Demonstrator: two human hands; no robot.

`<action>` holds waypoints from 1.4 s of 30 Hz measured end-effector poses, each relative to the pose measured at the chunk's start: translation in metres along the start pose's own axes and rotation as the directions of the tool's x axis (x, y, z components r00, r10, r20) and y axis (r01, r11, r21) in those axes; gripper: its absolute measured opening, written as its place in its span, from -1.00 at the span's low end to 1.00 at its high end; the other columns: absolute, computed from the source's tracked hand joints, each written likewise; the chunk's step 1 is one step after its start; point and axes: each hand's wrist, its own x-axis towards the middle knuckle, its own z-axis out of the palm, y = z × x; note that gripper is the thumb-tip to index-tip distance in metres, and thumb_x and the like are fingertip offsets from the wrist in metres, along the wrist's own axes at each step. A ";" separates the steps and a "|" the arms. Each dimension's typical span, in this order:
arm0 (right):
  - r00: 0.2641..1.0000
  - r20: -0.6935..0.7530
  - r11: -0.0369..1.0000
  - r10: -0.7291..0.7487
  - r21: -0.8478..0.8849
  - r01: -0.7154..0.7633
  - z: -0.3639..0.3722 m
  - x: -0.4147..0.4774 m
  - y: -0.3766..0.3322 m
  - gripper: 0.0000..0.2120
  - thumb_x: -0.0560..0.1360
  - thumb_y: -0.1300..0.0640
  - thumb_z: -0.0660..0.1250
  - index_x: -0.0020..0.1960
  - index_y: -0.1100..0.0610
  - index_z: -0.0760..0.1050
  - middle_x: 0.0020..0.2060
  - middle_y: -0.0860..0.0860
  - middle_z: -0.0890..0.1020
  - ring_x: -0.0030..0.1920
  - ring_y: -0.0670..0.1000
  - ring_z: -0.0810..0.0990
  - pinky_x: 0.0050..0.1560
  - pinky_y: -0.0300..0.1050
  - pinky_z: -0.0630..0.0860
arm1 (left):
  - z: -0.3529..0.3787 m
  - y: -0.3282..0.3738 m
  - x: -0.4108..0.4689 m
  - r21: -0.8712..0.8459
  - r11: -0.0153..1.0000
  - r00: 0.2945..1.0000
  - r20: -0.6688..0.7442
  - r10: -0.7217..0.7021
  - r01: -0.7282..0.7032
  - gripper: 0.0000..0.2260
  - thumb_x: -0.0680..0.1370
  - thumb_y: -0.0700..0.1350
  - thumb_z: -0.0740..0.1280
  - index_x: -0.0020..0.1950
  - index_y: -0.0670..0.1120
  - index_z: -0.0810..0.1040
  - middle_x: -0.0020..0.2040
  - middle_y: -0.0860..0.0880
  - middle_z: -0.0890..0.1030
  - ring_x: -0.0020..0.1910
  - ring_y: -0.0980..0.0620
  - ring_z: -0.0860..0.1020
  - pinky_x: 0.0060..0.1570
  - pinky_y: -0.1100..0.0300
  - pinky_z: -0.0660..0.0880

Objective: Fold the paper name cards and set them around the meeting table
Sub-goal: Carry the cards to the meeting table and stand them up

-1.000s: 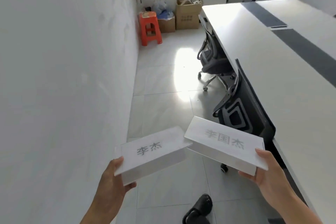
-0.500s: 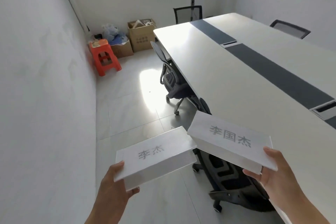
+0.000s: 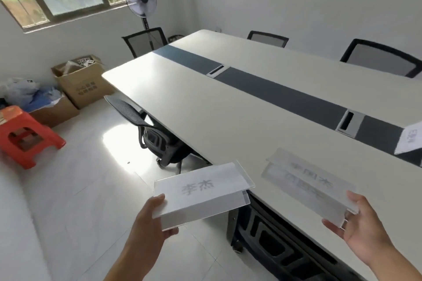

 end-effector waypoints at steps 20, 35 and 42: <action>0.906 -0.294 0.865 -0.305 -0.484 0.134 -0.012 0.215 -0.063 -0.64 0.35 0.35 0.49 0.11 0.24 0.51 0.00 0.19 0.63 -0.15 0.11 0.60 -0.13 -0.11 0.48 | 0.125 0.039 0.160 0.232 0.963 0.960 0.210 -0.187 0.137 -0.63 0.42 -0.01 0.28 0.14 -0.17 0.55 -0.10 -0.16 0.57 -0.22 -0.09 0.47 -0.28 0.04 0.36; 0.873 -0.182 0.191 -0.452 -0.976 -0.105 -0.059 0.348 -0.105 -0.60 0.39 0.18 0.39 0.22 0.11 0.45 0.09 0.20 0.61 0.03 0.24 0.54 -0.03 0.02 0.47 | 0.191 0.022 0.224 0.405 0.884 0.922 0.196 -0.334 0.234 -0.46 0.12 0.03 0.45 0.04 -0.13 0.55 -0.21 -0.13 0.54 -0.32 -0.12 0.48 -0.39 0.11 0.39; 0.835 0.056 -0.274 -0.547 -0.955 -0.116 -0.032 0.366 -0.097 -0.28 0.43 0.15 0.31 0.54 0.04 0.11 0.54 0.19 0.14 0.53 0.25 0.01 0.43 0.28 0.03 | 0.200 0.024 0.235 0.418 0.859 0.905 0.167 -0.392 0.296 -0.47 0.22 -0.06 0.37 0.16 -0.20 0.50 -0.17 -0.20 0.48 -0.32 -0.17 0.45 -0.43 0.13 0.41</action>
